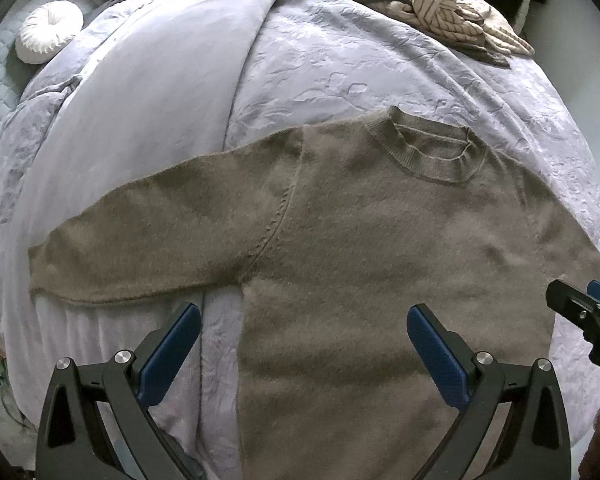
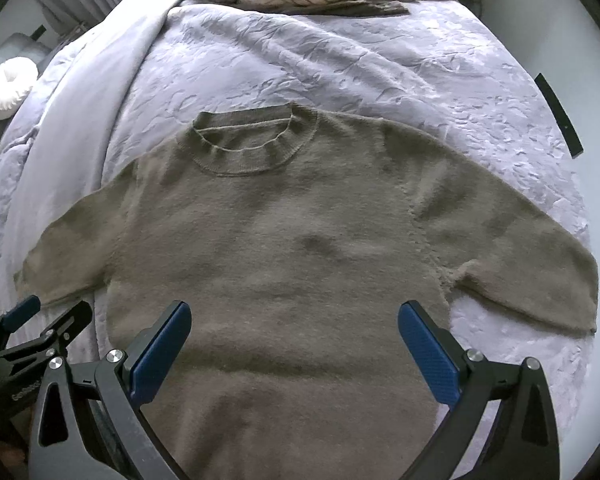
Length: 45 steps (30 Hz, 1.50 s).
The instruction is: Fold small clothes
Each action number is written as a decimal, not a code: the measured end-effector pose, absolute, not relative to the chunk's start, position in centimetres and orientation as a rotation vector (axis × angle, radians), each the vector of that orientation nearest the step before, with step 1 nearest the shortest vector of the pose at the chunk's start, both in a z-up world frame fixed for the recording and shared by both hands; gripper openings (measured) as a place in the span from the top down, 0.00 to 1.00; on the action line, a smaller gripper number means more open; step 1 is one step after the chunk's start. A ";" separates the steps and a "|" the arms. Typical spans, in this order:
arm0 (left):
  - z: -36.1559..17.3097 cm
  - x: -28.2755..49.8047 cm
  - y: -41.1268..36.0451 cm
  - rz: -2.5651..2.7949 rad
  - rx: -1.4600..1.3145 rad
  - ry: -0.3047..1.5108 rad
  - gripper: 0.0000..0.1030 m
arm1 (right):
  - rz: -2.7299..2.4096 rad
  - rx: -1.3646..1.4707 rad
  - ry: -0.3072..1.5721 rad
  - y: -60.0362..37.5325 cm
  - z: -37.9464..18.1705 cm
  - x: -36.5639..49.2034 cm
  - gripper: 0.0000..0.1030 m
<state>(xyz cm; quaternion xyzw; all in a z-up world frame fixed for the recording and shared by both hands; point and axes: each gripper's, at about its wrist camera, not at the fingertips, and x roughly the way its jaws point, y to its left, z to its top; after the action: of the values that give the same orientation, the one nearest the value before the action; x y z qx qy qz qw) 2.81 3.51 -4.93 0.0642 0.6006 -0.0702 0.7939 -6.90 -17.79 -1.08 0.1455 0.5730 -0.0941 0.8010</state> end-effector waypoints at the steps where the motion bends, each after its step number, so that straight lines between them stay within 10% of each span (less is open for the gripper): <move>1: -5.0 2.7 3.6 -0.151 0.139 1.293 0.00 | -0.204 0.312 1.226 -17.8 -1.0 -7.0 0.00; 45: -5.9 2.0 5.8 -0.108 0.155 1.315 0.00 | -0.215 0.294 1.232 -16.7 -0.4 -7.1 0.00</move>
<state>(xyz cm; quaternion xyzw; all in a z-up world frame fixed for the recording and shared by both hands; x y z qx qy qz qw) 2.00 5.85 -5.95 0.0720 0.6102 -0.0500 0.7874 -7.09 -16.66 -0.40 0.1370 0.5744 -0.1005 0.8007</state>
